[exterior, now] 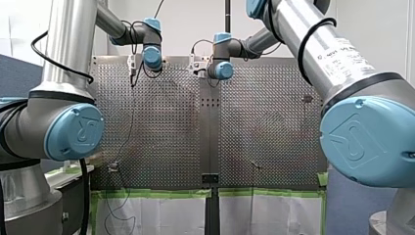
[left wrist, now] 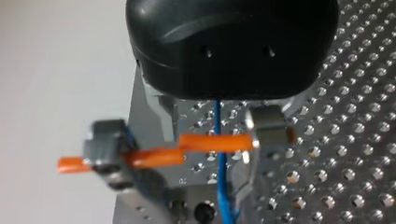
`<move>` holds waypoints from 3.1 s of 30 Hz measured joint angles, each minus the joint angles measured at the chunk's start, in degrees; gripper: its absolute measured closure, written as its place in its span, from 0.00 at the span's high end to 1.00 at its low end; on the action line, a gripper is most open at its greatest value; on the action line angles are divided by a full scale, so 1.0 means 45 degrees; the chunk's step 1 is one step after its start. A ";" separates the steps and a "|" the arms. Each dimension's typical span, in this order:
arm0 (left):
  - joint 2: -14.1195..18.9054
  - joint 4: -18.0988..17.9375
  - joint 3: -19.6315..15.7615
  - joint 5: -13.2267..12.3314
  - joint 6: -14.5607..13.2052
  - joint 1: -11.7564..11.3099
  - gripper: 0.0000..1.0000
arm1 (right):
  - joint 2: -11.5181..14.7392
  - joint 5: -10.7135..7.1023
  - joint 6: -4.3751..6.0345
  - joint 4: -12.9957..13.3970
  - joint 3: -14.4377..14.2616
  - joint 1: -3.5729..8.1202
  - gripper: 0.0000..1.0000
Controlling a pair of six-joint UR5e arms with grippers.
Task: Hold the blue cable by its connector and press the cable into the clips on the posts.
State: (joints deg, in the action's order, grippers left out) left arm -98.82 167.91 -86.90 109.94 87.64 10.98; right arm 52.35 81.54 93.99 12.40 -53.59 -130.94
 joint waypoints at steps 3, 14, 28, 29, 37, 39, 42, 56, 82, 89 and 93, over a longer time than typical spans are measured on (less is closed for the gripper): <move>0.0000 -0.0114 -0.0002 0.0069 -0.0008 0.0018 0.02 | 0.0000 0.0004 -0.0002 -0.0017 0.0001 0.0001 0.00; 0.0000 -0.0203 -0.0002 -0.0054 0.0021 0.0046 0.02 | 0.0000 0.0004 -0.0023 -0.0039 0.0003 0.0020 0.00; -0.0015 -0.0395 -0.0290 0.0067 0.0019 0.0137 0.02 | 0.0001 0.0020 -0.0096 -0.0034 -0.0459 0.0106 0.00; -0.0017 -0.0479 -0.0377 0.0067 0.0018 0.0167 0.02 | 0.0001 0.0024 -0.0097 -0.0029 -0.0561 0.0119 0.00; -0.0659 -0.0900 -0.0940 0.0190 -0.0139 0.0751 0.02 | 0.0001 0.0184 -0.0160 0.0045 -0.1559 0.0178 0.00; -0.0884 -0.1000 -0.1038 0.0343 -0.0214 0.0964 0.02 | 0.0001 0.0284 -0.0228 0.0091 -0.1773 0.0179 0.00; -0.1220 -0.1239 -0.1215 0.0637 -0.0352 0.1293 0.02 | 0.0001 0.0496 -0.0347 0.0192 -0.2152 0.0183 0.00; -0.2466 -0.2886 -0.2775 0.1311 -0.0353 0.2174 0.02 | 0.0001 0.1723 -0.0843 0.1427 -0.3805 0.0201 0.00; -0.4633 -0.5674 -0.4102 0.1342 -0.0010 0.2954 0.02 | -0.0032 0.3903 -0.0304 0.4430 -0.6950 0.0476 0.00; -0.4691 -0.6149 -0.4447 0.1368 0.0037 0.3108 0.02 | -0.0396 0.4544 -0.0344 0.5201 -0.7720 0.0540 0.00; -0.4763 -0.6249 -0.4514 0.1328 0.0038 0.3253 0.02 | -0.0830 0.4806 -0.0304 0.5661 -0.8180 0.0575 0.00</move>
State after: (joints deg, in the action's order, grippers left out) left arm -120.25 139.79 -107.21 115.92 87.81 25.62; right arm 48.62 103.17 92.62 37.88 -90.40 -128.35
